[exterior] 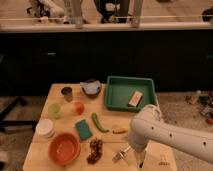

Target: Place fork in tray

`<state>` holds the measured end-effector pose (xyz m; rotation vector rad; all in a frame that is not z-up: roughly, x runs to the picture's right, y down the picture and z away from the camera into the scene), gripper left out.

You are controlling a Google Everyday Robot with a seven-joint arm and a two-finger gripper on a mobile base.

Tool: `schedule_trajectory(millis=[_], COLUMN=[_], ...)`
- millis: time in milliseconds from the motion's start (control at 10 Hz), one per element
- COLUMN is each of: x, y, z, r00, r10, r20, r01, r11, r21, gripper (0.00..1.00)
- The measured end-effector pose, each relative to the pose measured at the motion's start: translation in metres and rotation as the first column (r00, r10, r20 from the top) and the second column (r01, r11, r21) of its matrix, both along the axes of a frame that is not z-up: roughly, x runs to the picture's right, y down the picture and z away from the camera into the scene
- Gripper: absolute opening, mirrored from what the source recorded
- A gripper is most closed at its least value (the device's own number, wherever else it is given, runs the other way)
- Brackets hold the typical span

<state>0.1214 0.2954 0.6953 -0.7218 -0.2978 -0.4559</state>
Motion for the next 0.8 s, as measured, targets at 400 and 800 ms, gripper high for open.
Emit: schedule_trajectory(millis=[400, 800], x=[-0.024, -0.042], y=[0.003, 0.021], z=[0.009, 0.025], r00=[0.999, 0.99], r10=[0.001, 0.091], r20=[0.043, 0.108], r01=[-0.001, -0.084], r11=[1.0, 0.9945], r21=[-0.01, -0.063], gripper=[0.8, 0.8])
